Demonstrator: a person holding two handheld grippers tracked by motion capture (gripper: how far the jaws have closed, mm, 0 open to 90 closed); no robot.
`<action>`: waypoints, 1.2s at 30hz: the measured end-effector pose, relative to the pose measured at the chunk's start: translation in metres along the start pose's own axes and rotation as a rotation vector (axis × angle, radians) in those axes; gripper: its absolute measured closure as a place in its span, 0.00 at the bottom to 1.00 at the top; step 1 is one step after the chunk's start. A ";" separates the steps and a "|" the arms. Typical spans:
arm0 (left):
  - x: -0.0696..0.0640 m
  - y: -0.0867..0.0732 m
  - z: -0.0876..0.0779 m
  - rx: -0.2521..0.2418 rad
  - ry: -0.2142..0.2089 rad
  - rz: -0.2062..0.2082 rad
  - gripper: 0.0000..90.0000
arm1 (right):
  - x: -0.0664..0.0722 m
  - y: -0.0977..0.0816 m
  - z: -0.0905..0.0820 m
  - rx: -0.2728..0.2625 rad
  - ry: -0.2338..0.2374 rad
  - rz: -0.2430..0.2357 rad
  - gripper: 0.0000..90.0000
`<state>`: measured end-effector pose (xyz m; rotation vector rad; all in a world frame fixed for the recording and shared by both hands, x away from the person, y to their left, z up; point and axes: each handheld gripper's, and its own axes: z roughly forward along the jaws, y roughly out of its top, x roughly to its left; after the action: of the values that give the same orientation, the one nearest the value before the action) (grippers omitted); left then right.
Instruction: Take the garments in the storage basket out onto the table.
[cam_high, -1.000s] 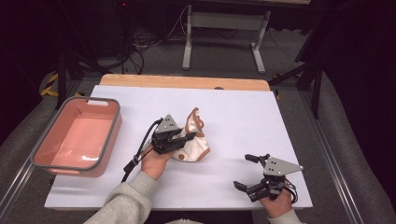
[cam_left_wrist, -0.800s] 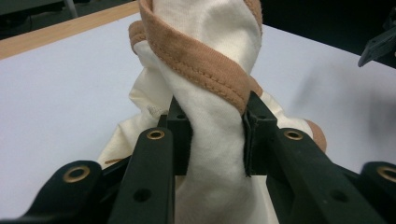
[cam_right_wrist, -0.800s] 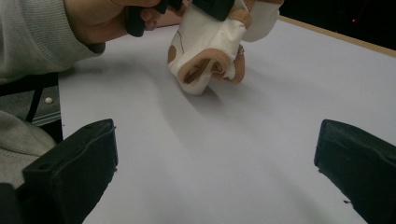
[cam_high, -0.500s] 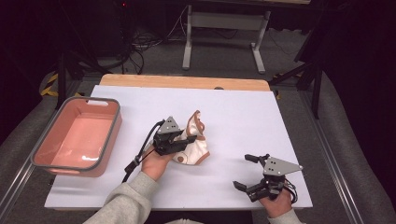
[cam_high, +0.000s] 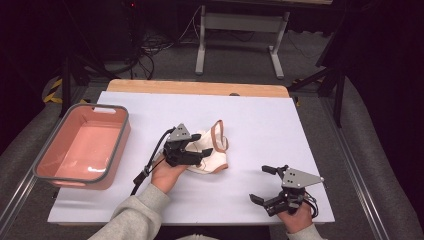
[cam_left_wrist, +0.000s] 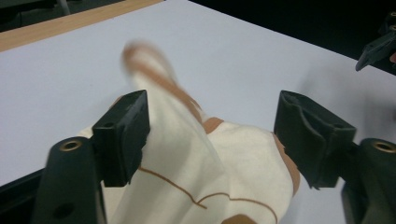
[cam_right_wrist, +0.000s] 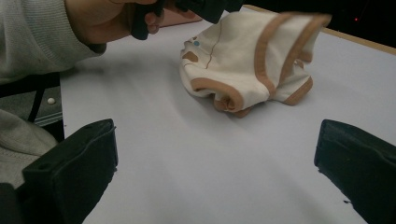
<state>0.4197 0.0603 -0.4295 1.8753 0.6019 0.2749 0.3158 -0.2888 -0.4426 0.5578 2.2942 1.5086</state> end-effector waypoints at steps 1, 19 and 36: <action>0.000 0.000 0.000 0.000 -0.001 0.000 0.28 | 0.000 0.000 0.000 0.000 0.000 0.000 0.00; -0.010 0.015 -0.017 -0.013 0.002 0.060 0.03 | -0.001 0.000 0.001 -0.001 -0.001 0.000 0.00; -0.003 0.016 -0.057 0.032 -0.034 0.088 0.01 | 0.001 0.001 0.000 -0.003 -0.002 -0.003 0.00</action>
<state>0.3950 0.0998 -0.3927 1.9365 0.5037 0.2918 0.3158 -0.2877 -0.4415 0.5553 2.2894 1.5095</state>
